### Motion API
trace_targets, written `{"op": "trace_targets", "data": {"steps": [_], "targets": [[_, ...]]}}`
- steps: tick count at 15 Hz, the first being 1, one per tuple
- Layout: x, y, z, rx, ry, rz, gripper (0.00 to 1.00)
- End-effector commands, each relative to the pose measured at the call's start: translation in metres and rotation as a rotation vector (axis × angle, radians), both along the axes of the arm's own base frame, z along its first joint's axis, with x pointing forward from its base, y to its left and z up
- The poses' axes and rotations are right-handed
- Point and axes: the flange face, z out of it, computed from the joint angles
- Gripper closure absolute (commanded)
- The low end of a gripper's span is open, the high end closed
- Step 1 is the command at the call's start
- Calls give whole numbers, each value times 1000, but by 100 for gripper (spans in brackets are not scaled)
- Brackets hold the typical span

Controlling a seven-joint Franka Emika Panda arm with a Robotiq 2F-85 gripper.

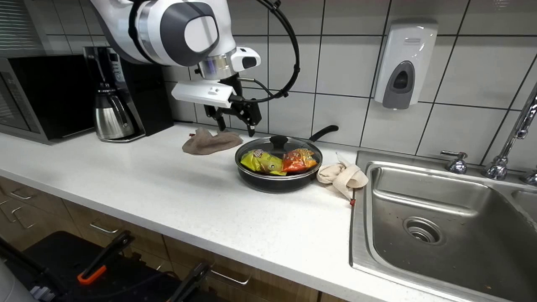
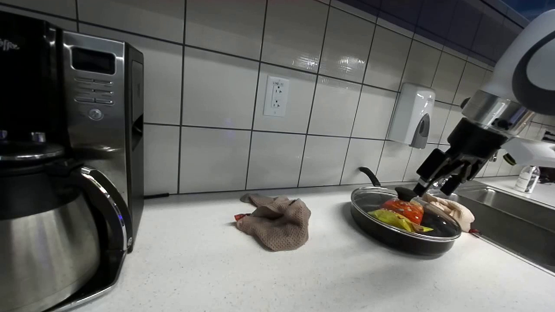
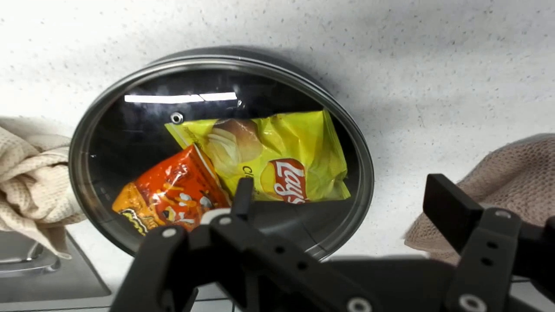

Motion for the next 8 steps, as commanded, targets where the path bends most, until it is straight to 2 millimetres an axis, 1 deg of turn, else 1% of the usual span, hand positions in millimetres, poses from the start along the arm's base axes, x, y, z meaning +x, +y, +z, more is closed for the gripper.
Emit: {"op": "trace_targets", "data": {"steps": [1,5,8], "targets": [[-32,7,13,11,23,-35,0],[-50,15,14,71,85,-36,0],[-56,18,13,129,150,-50,0]]}}
